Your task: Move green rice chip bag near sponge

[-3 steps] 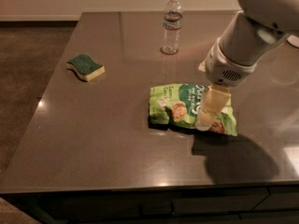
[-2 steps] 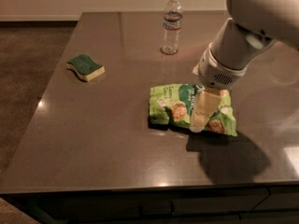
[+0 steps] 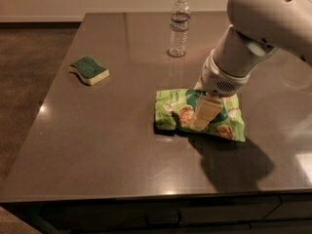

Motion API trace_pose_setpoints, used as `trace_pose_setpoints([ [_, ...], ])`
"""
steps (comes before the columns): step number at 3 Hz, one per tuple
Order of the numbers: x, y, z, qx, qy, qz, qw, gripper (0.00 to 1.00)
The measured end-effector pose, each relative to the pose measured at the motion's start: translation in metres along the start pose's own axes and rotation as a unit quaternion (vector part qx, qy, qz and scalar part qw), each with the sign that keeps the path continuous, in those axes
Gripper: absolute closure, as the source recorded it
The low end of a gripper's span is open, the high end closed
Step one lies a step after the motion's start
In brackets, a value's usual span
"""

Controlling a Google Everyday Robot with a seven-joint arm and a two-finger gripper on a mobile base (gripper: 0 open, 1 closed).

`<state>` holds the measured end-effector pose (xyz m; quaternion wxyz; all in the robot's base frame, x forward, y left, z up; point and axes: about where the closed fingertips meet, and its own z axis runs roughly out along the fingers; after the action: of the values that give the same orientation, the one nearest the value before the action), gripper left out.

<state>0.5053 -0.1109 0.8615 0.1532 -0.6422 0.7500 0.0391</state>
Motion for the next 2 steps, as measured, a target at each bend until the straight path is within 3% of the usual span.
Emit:
trace_pose_setpoints([
  [2,-0.021,-0.005,-0.017,0.011,-0.004,-0.02,0.9997,0.87],
])
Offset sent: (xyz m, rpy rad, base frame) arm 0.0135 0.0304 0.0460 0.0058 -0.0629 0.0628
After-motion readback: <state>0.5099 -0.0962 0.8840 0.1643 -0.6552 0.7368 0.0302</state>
